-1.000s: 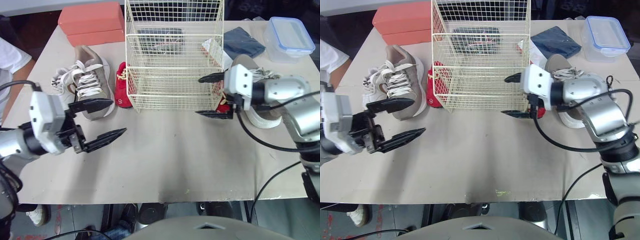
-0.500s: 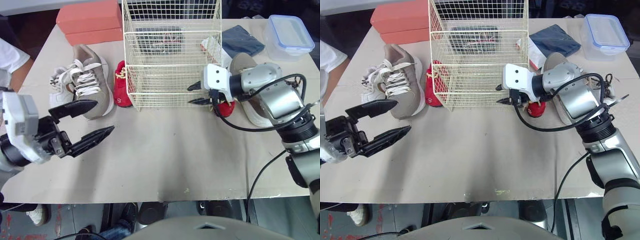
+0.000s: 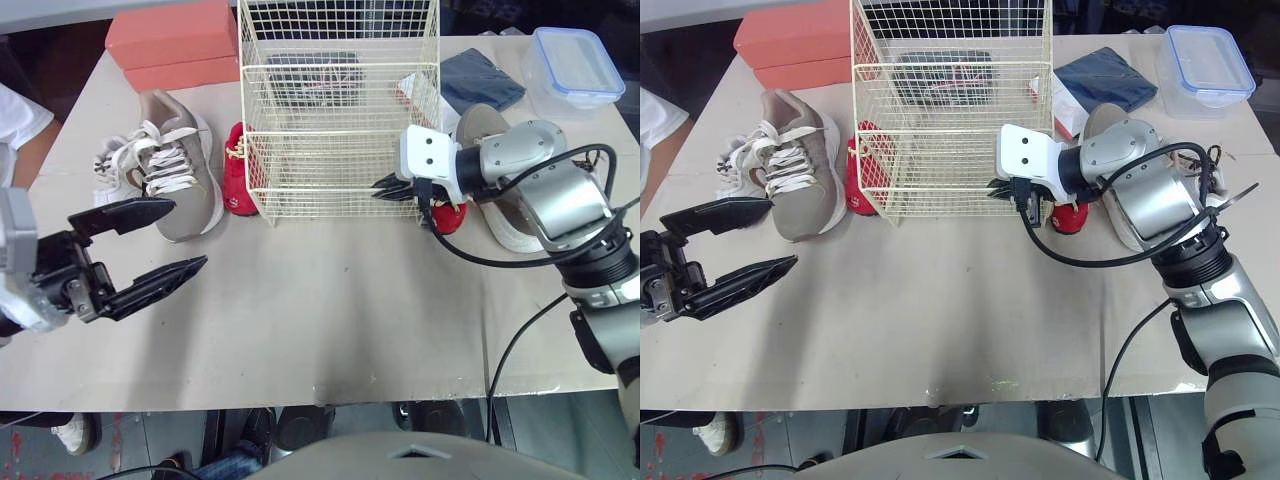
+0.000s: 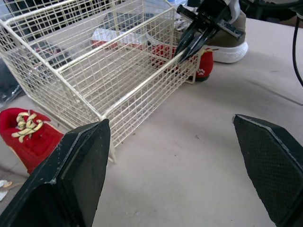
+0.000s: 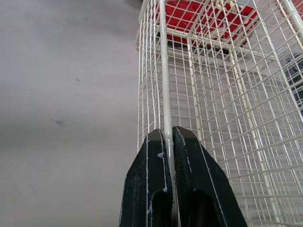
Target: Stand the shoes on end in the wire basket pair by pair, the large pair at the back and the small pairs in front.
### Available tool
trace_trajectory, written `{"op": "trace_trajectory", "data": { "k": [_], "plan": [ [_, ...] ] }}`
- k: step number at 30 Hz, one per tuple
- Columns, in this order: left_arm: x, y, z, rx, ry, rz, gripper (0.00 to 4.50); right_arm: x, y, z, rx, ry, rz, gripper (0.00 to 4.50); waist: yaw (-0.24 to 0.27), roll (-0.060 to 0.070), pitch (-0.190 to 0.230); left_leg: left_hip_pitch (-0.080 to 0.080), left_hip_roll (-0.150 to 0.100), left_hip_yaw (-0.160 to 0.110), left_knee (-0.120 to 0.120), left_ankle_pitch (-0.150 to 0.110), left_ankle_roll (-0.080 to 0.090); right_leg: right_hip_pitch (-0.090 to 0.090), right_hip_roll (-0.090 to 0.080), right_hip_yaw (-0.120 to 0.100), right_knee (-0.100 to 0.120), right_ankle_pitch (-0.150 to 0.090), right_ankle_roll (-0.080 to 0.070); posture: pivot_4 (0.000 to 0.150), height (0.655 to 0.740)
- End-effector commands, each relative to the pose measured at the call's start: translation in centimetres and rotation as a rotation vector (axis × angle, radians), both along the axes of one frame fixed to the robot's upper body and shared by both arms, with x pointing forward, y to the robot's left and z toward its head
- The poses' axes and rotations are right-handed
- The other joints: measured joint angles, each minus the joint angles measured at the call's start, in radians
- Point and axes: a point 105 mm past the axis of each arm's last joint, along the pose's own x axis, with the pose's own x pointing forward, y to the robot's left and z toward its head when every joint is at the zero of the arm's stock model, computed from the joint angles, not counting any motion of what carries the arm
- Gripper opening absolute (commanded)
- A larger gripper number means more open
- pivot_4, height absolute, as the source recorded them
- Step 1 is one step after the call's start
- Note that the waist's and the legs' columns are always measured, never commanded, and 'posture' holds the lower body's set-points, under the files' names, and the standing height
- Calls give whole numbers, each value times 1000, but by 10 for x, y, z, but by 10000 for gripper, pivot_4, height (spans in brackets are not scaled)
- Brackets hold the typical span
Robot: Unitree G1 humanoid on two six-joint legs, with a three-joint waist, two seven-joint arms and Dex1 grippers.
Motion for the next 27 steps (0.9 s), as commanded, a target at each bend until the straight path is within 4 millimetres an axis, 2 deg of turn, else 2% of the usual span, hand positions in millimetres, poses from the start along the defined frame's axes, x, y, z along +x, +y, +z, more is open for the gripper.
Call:
{"op": "trace_trajectory", "data": {
  "k": [1, 9, 24, 27],
  "plan": [
    [-3, 3, 6, 20, -21, -3, 45000, -25, 4, 15, 41, -21, 67, 417, 0, 0, 0, 0, 0, 0, 0, 0, 0, 0, 0, 0, 0, 0, 0, 1500, 7400],
    [-4, 8, 3, 26, -9, -7, 45000, -39, 0, 7, 25, 14, 85, 417, -3, 0, 0, 0, 0, 0, 0, 0, 0, -1, 0, 1, 1, 0, 0, 1500, 7400],
    [-6, 9, -3, 37, 17, -39, 45000, -36, 3, 8, 51, -12, 39, 417, -3, 0, 0, 0, 0, 0, 0, 0, 0, -1, 0, 1, 3, 0, 0, 1500, 7400],
    [-5, 10, -3, 32, 16, -48, 45000, -37, 2, 8, 53, -5, 39, 8259, -3, 0, 0, 0, 0, 0, 0, 0, 0, -1, 0, 1, 4, 0, 0, 1500, 7400]
  ]
}}
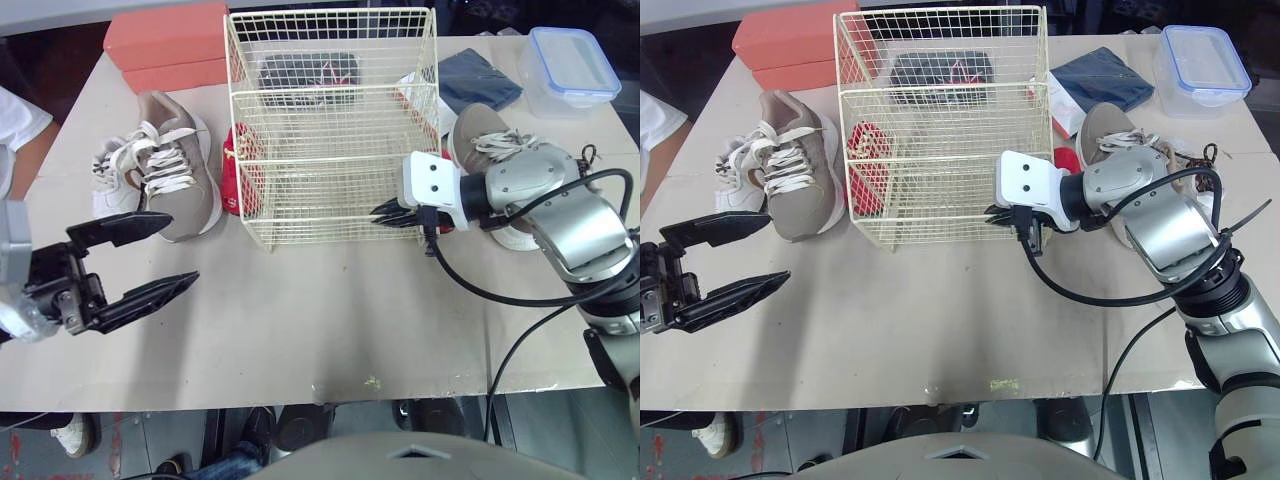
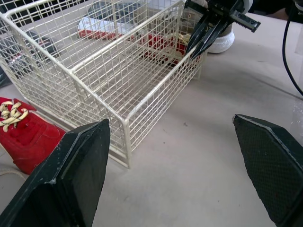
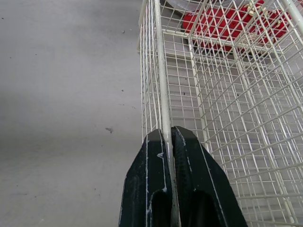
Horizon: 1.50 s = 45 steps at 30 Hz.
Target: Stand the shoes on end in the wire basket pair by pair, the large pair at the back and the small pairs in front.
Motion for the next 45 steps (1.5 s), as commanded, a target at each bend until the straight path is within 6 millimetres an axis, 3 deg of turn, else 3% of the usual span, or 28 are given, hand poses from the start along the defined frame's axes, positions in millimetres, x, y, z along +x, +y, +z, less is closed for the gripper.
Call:
{"op": "trace_trajectory", "data": {
  "k": [1, 5, 8, 11, 12, 15, 18, 23, 26, 27, 34, 41, 43, 44, 45],
  "plan": [
    [0, 1, 5, 17, -36, -11, 45000, -5, 1, 16, 48, -57, 16, 11382, 0, 0, 0, 0, 0, 0, 0, 0, 0, 0, 0, 0, 0, 0, 0, 1500, 7400],
    [3, 0, 5, 13, -38, -40, 45000, -7, 0, 21, 104, -36, -2, 30753, 1, 0, 0, 0, 0, 0, 0, 0, 0, 0, 0, 0, 0, 0, 0, 1500, 7400],
    [5, -7, 5, 7, -38, -80, 45000, -11, -7, 32, 192, -14, -24, 30753, 2, 0, 0, 0, 0, 0, 0, 0, 0, 0, 0, 0, 1, 0, 0, 1500, 7400],
    [4, -25, 4, -5, -31, -159, 45000, -11, -31, 47, 324, -22, -124, 30753, 10, -1, 0, 0, 0, 0, 0, 0, 0, 0, -1, 0, 1, 0, 0, 1500, 7400],
    [5, -32, 3, -14, -27, -184, 45000, -8, -43, 49, 353, -32, -183, 30753, 12, -1, 0, 0, 0, -1, 0, 0, 0, 1, -1, -1, 0, 0, 0, 1500, 7400],
    [2, -60, -7, -9, 17, -311, 45000, 2, -104, 51, 442, -82, -456, 30753, 27, -1, -1, 0, -1, -1, 1, 0, 0, 2, -1, -1, 0, 0, 0, 1500, 7400],
    [8, -76, -10, -20, 14, -364, 45000, 4, -146, 50, 467, -142, -662, 30753, 29, 0, 0, 0, -2, 0, 1, 0, 0, 2, -1, 0, 1, 0, 0, 1500, 7400],
    [20, -88, 0, 3, 26, -407, 45000, -3, -184, 28, 447, -153, -904, 30753, 20, 0, 0, 3, 0, 1, 1, 0, 1, 2, 2, 1, 5, 1, -1, 1500, 7400],
    [23, -89, -2, 60, 50, -416, 45000, -10, -194, 12, 468, -81, -1002, 39536, 13, 0, 0, 4, 0, 4, 1, 0, 1, 2, 3, 2, 5, 1, -1, 1500, 7400],
    [24, -91, 1, 57, 48, -418, 45000, -12, -197, 5, 471, -63, -1035, 44567, 11, 0, 0, 4, 0, 5, 1, 0, 1, 2, 5, 2, 5, 1, -1, 1500, 7400],
    [28, -104, 19, 23, 9, -447, 45000, -12, -211, -22, 552, 41, -1233, 44567, 4, -1, 0, 4, 0, 6, 2, 0, 1, 2, 7, 2, 5, 1, -1, 1500, 7400],
    [29, -104, 29, 24, -7, -410, 45000, 1, -212, -24, 676, 145, -1271, 44567, 1, -1, 0, 5, 1, 7, 2, 1, 1, 2, 8, 3, 6, 1, -1, 1500, 7400],
    [29, -105, 33, 17, -16, -392, 45000, 0, -212, -27, 654, 159, -1275, 39275, 4, -1, 0, 5, 1, 7, 2, 1, 1, 2, 8, 3, 6, 1, -1, 1500, 7400],
    [29, -106, 34, 15, -19, -389, 45000, 0, -212, -28, 638, 158, -1272, 33721, 4, -1, 0, 5, 1, 6, 2, 1, 1, 2, 8, 3, 5, 1, -1, 1500, 7400],
    [28, -106, 35, 12, -20, -388, 45000, 0, -211, -28, 631, 157, -1270, 32325, 4, -1, 0, 5, 1, 7, 2, 1, 1, 2, 8, 3, 5, 1, -1, 1500, 7400]
  ]
}}
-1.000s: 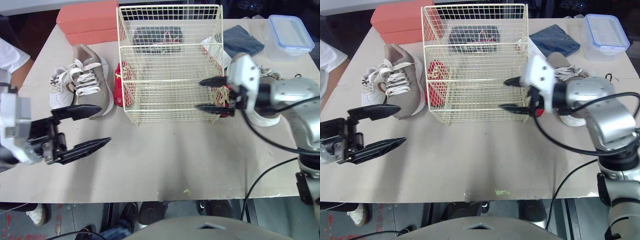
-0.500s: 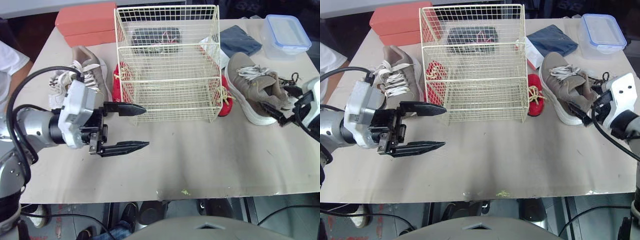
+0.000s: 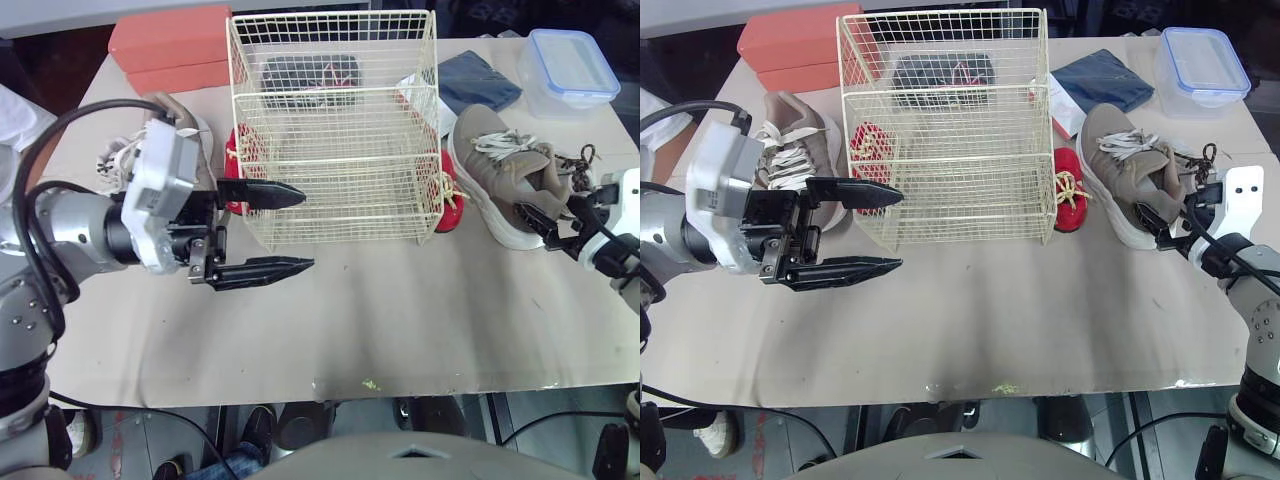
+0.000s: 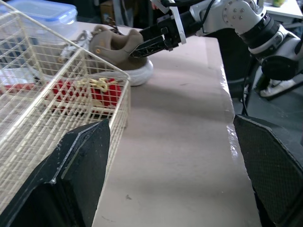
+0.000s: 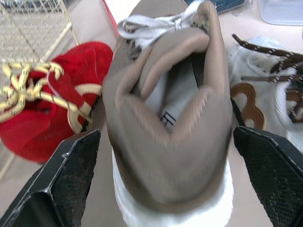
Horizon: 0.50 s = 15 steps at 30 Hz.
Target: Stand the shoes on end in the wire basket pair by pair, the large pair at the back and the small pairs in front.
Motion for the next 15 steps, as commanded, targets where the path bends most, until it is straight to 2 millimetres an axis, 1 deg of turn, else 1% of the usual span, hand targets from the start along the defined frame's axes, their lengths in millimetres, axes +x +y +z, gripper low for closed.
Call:
{"op": "trace_trajectory", "data": {
  "k": [1, 3, 4, 5, 6, 7, 8, 9, 11, 12, 15],
  "plan": [
    [-7, -3, 15, 1, -58, 1, 45000, -3, -3, 7, -33, -16, -4, 28693, -1, 0, 0, 0, 0, 0, 0, 0, 0, 0, 0, 0, 0, 0, 0, 1500, 7400],
    [-7, 0, 14, 1, -55, 6, 45000, -4, -3, 7, -35, -18, -8, 21686, -1, 0, 0, 0, 0, 0, 0, 0, 0, 0, 0, 0, 0, 0, 0, 1500, 7400],
    [-7, 1, 13, 1, -54, 7, 45000, -4, -3, 7, -44, -18, -7, 17108, -1, 0, 0, 0, 0, 0, 0, 0, 0, 0, 0, 0, 0, 0, 0, 1500, 7400],
    [-7, 2, 13, 3, -55, 6, 45000, -4, -3, 8, -46, -24, -7, 14151, -1, 0, 0, 0, 0, 0, 0, 0, 0, 0, 0, 0, 0, 0, 0, 1500, 7400],
    [-8, 2, 13, 4, -57, 4, 45000, -4, -3, 9, -45, -34, -8, 10043, -1, 0, 0, 0, 0, 0, 0, 0, 0, 0, 0, 0, 0, 0, 0, 1500, 7400],
    [-8, 1, 13, 6, -61, 0, 45000, -4, -3, 12, -48, -50, -13, 7163, 1, 0, 0, 0, 0, 0, 0, 0, 0, 0, 0, 0, 0, 0, 0, 1500, 7400],
    [-8, 1, 13, 7, -63, -2, 45000, -3, -5, 16, -59, -75, -25, 2832, 2, 0, 0, 0, 0, 0, 0, 0, 0, 0, 0, 0, 0, 0, 0, 1500, 7400],
    [-9, 1, 13, 6, -66, -6, 45000, -2, -9, 22, -68, -113, -47, 783, 2, 0, 0, 0, 0, 0, 0, 0, 0, 0, 0, 0, 0, 0, 0, 1500, 7400],
    [-9, 1, 14, 7, -72, -12, 45000, -1, -20, 39, -88, -204, -105, 126, 1, 0, 0, 0, 0, 1, 0, 0, 0, 0, 0, 0, 0, 0, 0, 1500, 7400],
    [-9, 1, 14, 8, -74, -14, 45000, -1, -24, 44, -97, -232, -125, 126, 1, 0, 0, 0, 0, 1, 0, 0, 0, 0, 0, 1, 0, 0, 0, 1500, 7400],
    [-9, 2, 15, 14, -85, -15, 45000, -3, -40, 80, -134, -399, -185, 126, -1, 1, 1, 0, 0, 2, 0, 0, 0, 0, 0, 1, 0, 0, 0, 1500, 7400]
  ]
}}
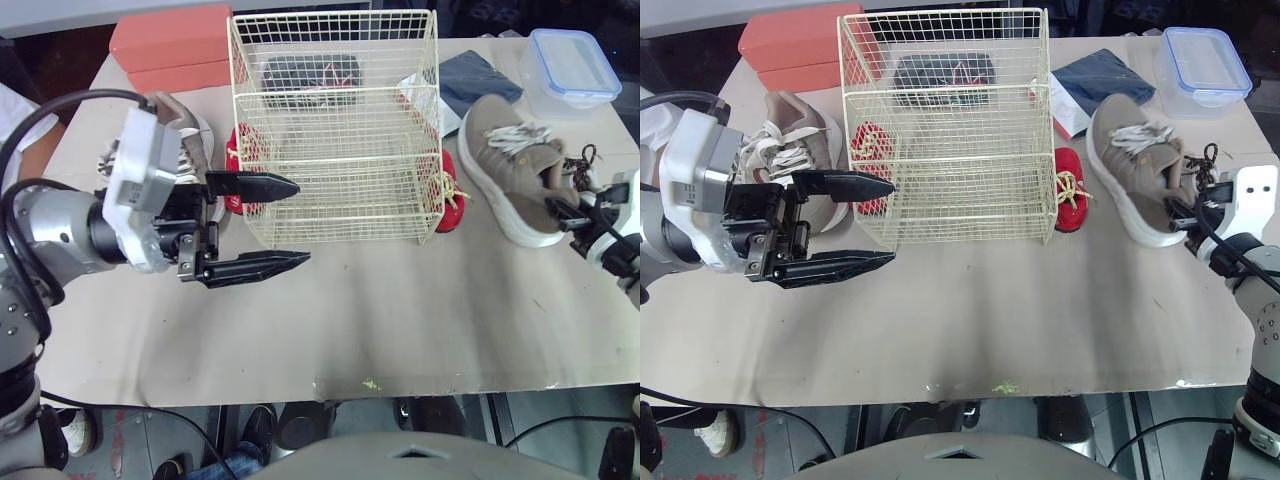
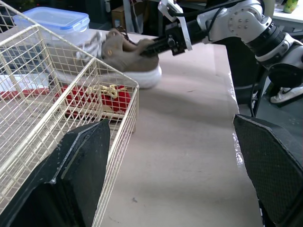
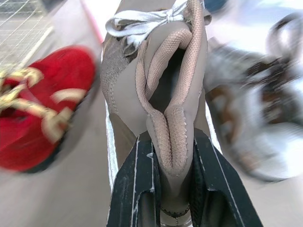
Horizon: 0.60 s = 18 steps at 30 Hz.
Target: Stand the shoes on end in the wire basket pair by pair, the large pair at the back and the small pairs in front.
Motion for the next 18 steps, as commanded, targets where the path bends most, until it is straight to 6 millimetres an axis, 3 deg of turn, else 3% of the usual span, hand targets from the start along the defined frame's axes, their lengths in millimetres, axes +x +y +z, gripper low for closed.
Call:
{"op": "trace_trajectory", "data": {
  "k": [1, 3, 5, 8, 15, 18],
  "plan": [
    [-4, 1, 8, 20, -66, -10, 45000, -8, -25, 75, -99, -332, -105, 126, -1, 2, 1, 0, 0, 0, 0, 0, 0, 0, 0, 0, 0, 0, 0, 1500, 7400],
    [-4, 2, 11, 15, -83, -15, 45000, -11, -28, 102, -128, -445, -114, 126, -3, 3, 2, 0, 0, 1, 0, 0, 0, 0, 0, 1, 0, 0, 0, 1500, 7400],
    [-3, 3, 14, 17, -100, -14, 45000, -16, -18, 134, -182, -587, -70, 126, -4, 3, 2, 0, 0, 2, 0, 0, 0, 0, 0, 1, 0, 0, 0, 1500, 7400],
    [-3, 9, 25, 5, -148, -20, 45000, -22, 14, 164, -285, -731, 90, 126, -8, 4, 2, 1, 2, 3, 0, 0, 0, -1, 2, 2, 1, 0, 0, 1500, 7400],
    [16, 21, 56, -68, -217, -29, 45000, -31, 98, 192, -546, -879, 472, 126, -6, 4, 2, 0, 5, 5, 4, 0, 1, 0, 5, 3, 2, 0, 0, 1500, 7400],
    [16, 30, 76, -79, -269, -42, 45000, -35, 124, 195, -681, -916, 627, 126, -6, 3, 3, -1, 5, 4, 8, -1, 1, -1, 5, 2, 3, 0, 0, 1500, 7400]
  ]
}}
